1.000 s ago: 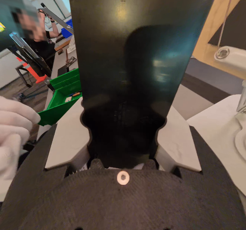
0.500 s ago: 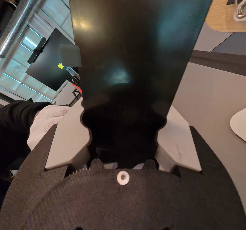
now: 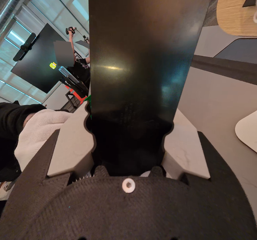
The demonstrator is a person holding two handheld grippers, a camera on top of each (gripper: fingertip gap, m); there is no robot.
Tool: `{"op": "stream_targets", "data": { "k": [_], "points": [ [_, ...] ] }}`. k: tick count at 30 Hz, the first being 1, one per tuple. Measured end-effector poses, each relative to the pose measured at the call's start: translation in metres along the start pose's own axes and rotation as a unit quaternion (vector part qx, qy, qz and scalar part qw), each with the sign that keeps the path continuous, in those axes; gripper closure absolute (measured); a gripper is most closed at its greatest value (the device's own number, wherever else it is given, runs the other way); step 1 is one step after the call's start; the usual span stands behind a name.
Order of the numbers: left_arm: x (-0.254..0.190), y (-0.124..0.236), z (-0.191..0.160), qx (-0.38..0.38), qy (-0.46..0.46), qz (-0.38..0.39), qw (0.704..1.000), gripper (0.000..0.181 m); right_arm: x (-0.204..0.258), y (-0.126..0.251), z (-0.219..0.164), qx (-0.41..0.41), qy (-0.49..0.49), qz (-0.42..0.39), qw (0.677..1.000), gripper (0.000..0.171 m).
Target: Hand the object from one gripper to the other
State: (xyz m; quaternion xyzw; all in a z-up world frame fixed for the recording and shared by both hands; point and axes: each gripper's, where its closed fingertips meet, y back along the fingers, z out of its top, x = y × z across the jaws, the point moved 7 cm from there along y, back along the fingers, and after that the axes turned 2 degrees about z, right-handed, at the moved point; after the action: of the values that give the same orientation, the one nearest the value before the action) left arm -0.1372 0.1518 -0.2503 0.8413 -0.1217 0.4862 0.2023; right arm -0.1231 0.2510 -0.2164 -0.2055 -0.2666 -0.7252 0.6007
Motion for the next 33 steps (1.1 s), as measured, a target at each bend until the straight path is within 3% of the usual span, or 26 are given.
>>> {"op": "stream_targets", "data": {
  "k": [18,21,26,28,30,33],
  "points": [
    [0.017,0.022,-0.008,-0.023,0.055,0.020,0.998,0.181,0.006,0.011,0.006,0.005,-0.024,0.087,0.996,0.067],
    [0.033,0.031,-0.018,-0.018,0.104,0.022,0.994,0.181,0.012,0.019,0.013,-0.007,0.000,0.104,0.995,0.066],
    [0.058,0.048,-0.047,-0.009,0.213,-0.005,0.977,0.181,0.037,0.043,0.032,-0.047,0.093,0.145,0.984,0.069],
    [0.068,0.052,-0.062,-0.014,0.293,-0.035,0.955,0.181,0.045,0.054,0.042,-0.080,0.168,0.115,0.976,0.072],
    [0.075,0.053,-0.076,-0.023,0.358,-0.069,0.931,0.181,0.056,0.060,0.043,-0.068,0.269,0.070,0.958,0.075],
    [0.084,0.054,-0.092,-0.047,0.450,-0.116,0.884,0.181,0.072,0.062,0.034,-0.031,0.426,0.004,0.904,0.088]
  ]
}}
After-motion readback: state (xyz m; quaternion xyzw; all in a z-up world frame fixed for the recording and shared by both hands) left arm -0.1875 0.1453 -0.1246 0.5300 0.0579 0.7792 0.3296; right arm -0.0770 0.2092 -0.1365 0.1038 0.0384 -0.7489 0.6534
